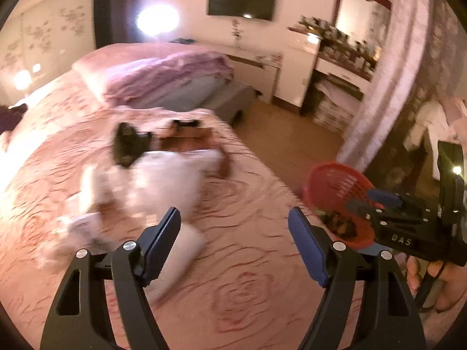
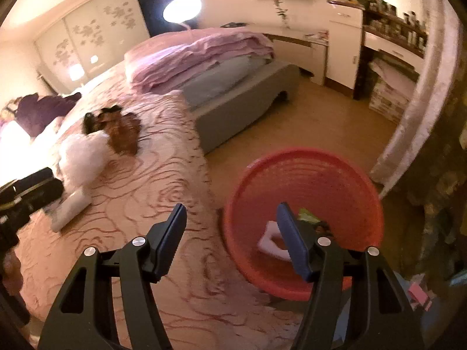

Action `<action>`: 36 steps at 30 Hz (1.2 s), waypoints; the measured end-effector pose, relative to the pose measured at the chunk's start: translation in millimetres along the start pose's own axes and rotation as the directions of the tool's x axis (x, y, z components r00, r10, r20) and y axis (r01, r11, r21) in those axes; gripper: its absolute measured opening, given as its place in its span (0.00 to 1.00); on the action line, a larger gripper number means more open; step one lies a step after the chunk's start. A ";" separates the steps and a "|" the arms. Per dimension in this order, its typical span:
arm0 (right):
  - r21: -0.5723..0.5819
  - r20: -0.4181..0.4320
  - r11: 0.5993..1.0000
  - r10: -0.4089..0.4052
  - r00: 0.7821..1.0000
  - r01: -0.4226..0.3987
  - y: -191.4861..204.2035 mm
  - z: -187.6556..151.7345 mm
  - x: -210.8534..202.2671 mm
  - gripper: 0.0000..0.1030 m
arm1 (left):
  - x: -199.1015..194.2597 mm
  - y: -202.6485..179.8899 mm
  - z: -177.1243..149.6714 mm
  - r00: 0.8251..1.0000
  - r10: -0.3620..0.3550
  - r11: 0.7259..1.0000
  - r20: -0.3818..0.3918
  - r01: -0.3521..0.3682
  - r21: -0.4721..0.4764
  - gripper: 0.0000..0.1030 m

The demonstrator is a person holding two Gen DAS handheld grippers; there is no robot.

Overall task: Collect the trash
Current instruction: 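Move both open tools back from the basket toward the bed, then grasp the white mesh cloth on the bed with the left tool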

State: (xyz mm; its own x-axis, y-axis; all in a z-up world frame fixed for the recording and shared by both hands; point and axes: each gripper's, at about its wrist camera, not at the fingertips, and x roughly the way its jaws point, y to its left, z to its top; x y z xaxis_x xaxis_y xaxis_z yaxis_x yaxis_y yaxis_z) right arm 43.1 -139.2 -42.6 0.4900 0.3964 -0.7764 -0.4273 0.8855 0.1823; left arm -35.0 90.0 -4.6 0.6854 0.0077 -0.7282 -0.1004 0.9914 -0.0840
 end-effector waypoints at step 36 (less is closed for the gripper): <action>-0.118 -0.031 0.992 0.034 0.999 -0.037 69.5 8.3 9.8 0.60 | -2.3 169.1 -42.8 0.984 0.171 0.970 -0.056 -0.178 -0.165 0.45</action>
State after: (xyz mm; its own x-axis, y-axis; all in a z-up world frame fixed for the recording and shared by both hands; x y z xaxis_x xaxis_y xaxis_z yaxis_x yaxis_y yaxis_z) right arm 24.5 -71.7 -32.5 0.4518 0.4186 -0.7878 -0.5322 0.8352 0.1385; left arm -84.4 252.0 -46.3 0.6167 0.1699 -0.7686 -0.3388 0.9387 -0.0643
